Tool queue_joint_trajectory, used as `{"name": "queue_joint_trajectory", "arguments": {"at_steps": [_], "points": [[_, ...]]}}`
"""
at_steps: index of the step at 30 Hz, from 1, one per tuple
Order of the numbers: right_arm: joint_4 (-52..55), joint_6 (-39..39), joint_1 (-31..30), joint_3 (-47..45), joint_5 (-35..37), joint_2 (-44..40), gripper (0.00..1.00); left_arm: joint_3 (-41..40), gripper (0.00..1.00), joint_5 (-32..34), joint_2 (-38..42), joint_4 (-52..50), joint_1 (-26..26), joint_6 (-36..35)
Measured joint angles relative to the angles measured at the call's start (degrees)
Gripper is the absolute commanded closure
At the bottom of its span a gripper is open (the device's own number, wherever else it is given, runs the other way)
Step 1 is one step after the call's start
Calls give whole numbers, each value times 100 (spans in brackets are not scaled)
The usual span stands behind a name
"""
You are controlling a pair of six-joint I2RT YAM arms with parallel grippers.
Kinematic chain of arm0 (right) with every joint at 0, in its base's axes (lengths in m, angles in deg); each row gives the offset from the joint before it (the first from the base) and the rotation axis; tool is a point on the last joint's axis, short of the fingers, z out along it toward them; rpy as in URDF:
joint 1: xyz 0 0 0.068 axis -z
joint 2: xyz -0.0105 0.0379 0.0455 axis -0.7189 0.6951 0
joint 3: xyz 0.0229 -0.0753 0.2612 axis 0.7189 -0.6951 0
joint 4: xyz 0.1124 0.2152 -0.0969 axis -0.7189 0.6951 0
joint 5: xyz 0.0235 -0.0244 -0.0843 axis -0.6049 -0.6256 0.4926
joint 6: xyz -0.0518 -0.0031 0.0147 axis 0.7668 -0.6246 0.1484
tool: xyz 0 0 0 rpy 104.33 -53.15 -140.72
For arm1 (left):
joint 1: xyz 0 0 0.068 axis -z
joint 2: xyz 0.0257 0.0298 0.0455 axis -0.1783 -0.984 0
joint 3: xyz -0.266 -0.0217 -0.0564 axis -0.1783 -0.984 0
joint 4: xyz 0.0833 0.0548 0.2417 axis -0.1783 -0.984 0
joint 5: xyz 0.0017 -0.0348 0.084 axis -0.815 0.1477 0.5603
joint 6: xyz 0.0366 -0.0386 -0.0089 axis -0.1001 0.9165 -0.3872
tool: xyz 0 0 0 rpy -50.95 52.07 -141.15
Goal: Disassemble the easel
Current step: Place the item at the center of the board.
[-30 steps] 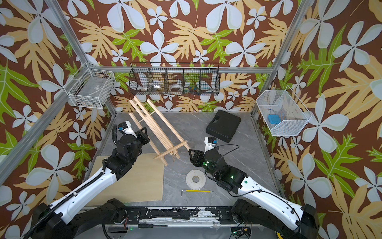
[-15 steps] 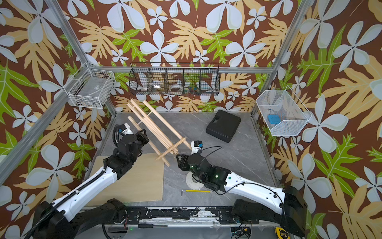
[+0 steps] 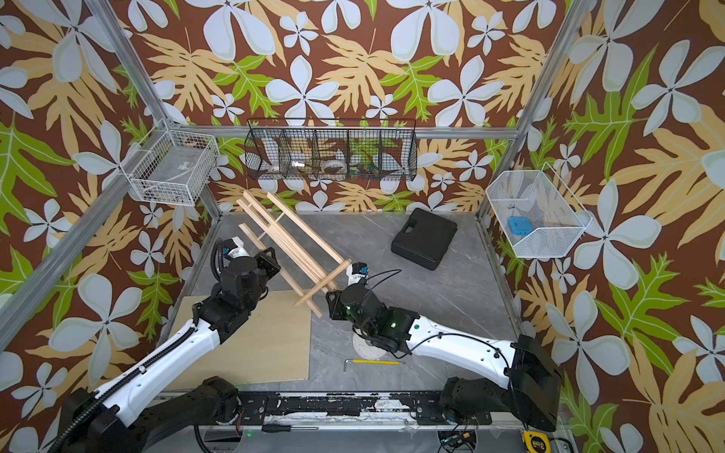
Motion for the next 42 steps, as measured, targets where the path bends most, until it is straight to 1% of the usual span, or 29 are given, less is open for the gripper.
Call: {"name": "queue_joint_trajectory", "arguments": {"at_steps": [2,4,10,16,17,20,22,25,28,30,33,38,42], "points": [[28,37,0,7,33,-48,93,7,100,0,-46,15,-4,4],[61,96,0,2,57,-109,100,7,100,11,-103,13,-9,15],[146,256,0,15,50,-214,100,9,100,92,-341,-2,-9,131],[306,529,2,378,-50,-70,100,98,100,232,-752,-13,-85,282],[313,557,0,422,-96,-22,99,114,100,247,-820,-28,-101,297],[378,664,0,529,-157,175,91,116,100,317,-1001,-72,-151,310],[481,741,2,627,-157,332,82,81,100,315,-1115,-103,-203,407],[540,859,0,824,-155,538,72,28,100,284,-1309,-212,-304,581],[579,997,0,1003,-149,737,66,28,100,190,-1484,-319,-415,765],[603,1049,2,1115,-153,861,64,26,100,111,-1572,-376,-522,909],[658,1209,59,1316,-195,1036,63,-44,100,-20,-1650,-435,-769,1178],[721,1438,398,1576,-402,1191,62,-155,100,-299,-1825,-564,-1246,1716],[739,1639,599,1799,-472,1215,61,-26,100,-282,-1989,-780,-1480,2052]]}}
